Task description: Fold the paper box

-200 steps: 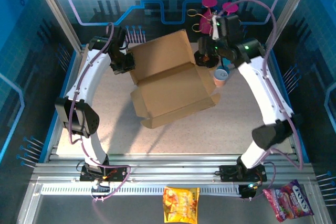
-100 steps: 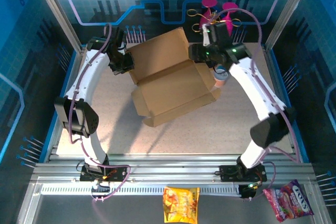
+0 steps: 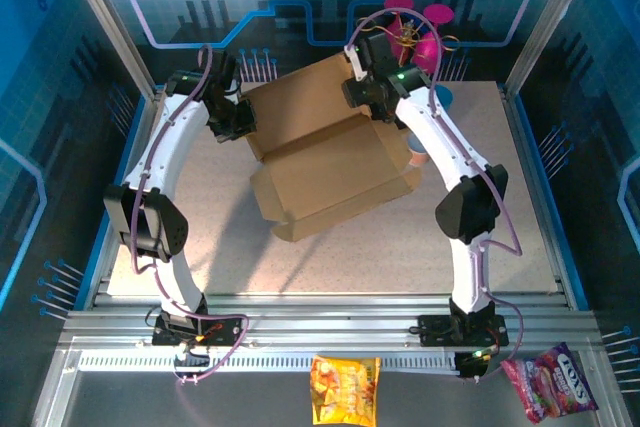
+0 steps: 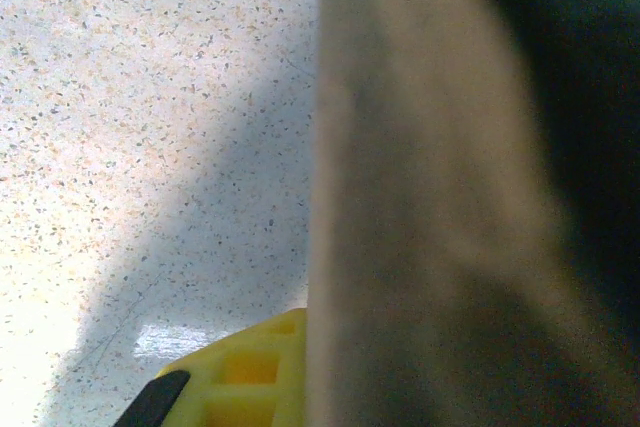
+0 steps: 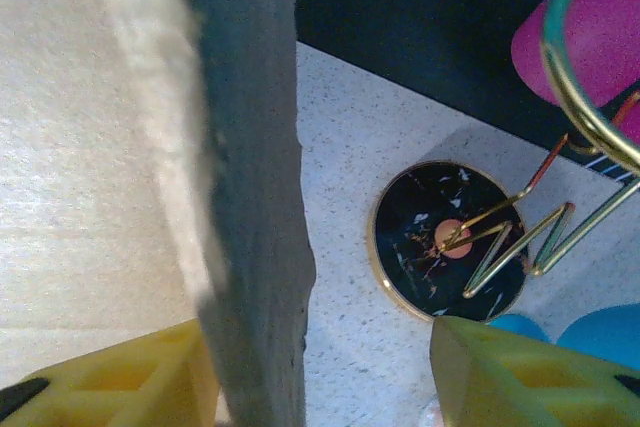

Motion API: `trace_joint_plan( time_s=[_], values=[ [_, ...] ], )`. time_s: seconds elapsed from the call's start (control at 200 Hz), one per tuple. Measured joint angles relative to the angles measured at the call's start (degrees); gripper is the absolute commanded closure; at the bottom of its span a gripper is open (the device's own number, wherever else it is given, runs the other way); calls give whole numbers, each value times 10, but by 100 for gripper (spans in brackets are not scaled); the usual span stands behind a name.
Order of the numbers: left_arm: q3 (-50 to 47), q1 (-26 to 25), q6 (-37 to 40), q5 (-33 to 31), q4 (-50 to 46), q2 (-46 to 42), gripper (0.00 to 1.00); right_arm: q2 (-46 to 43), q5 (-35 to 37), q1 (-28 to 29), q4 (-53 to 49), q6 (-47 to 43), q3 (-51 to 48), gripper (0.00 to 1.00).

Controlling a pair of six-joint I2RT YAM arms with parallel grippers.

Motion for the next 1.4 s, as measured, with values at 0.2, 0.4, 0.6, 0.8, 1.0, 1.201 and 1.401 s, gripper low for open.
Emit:
trace_joint_plan(
  time_s=[0.2, 0.4, 0.6, 0.8, 1.0, 1.201, 1.401],
  values=[
    [11, 1, 0, 4, -4, 0, 100, 28, 25, 4, -5, -3, 28, 83],
    [13, 1, 0, 10, -4, 2, 100, 30, 67, 22, -12, -6, 30, 100],
    [14, 1, 0, 12, -4, 3, 100, 30, 126, 41, -15, -9, 31, 100],
    [14, 2, 0, 13, -5, 3, 100, 29, 135, 44, -38, -1, 47, 48],
    [14, 5, 0, 12, -4, 3, 100, -2, 77, 32, -76, 33, 83, 29],
    [14, 5, 0, 12, -4, 3, 100, -113, -13, -4, -81, 107, 54, 32],
    [7, 7, -5, 13, -3, 3, 100, -340, -58, -27, -28, 234, -201, 37]
  ],
)
